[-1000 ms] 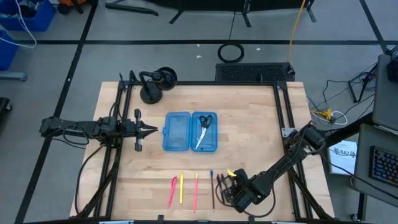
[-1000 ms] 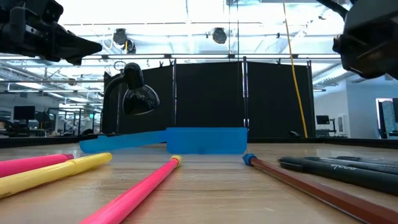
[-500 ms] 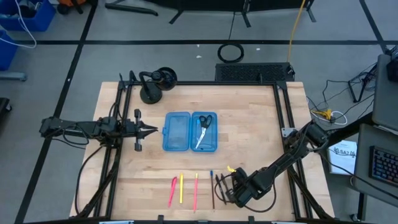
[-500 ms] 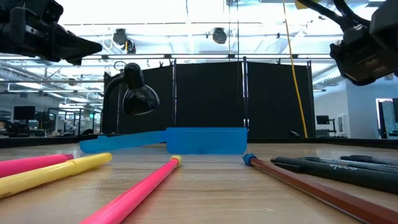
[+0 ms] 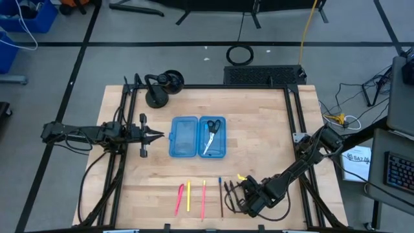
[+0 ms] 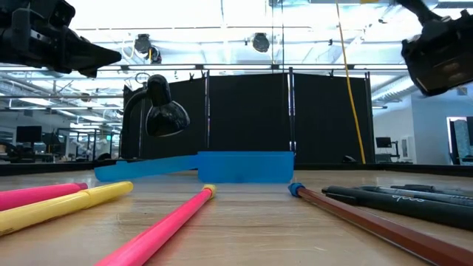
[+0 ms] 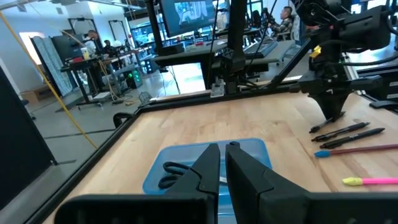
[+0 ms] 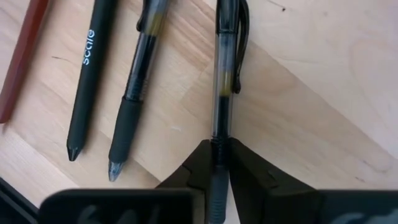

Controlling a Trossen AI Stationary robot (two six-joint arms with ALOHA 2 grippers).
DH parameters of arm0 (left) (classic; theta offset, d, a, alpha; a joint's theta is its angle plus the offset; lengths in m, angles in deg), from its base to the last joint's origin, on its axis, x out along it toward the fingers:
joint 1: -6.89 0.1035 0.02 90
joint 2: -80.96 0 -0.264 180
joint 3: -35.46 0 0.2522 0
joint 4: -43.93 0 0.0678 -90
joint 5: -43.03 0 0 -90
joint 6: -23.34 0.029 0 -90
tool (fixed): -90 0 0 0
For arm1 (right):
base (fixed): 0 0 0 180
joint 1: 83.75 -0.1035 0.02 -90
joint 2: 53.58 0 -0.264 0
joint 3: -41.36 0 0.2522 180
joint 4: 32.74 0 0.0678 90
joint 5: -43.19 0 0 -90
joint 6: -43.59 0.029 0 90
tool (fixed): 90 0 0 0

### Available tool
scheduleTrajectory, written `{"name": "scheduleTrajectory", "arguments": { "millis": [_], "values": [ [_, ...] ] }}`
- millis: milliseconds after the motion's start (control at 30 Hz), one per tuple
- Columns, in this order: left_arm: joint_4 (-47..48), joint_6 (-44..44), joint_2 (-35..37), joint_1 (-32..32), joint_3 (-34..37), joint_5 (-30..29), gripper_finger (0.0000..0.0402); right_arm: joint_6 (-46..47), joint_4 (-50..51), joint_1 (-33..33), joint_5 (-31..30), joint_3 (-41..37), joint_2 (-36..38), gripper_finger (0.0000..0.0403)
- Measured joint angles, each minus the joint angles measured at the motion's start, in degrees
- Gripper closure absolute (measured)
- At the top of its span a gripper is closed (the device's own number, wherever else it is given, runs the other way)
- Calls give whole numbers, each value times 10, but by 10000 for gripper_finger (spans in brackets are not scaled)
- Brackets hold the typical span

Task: Pick & place school supplies into a supply box
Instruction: Put the right black transparent pen into the blue supply box

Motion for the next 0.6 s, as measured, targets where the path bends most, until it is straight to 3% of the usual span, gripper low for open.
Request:
{"name": "scheduleTrajectory", "arguments": {
  "millis": [133,600],
  "values": [
    [0,0,0,0,0,0,371,12,-5,2,-14,-4,11,379],
    [0,3,0,0,0,0,371,-24,-31,4,-155,-11,120,384]
  ]
}}
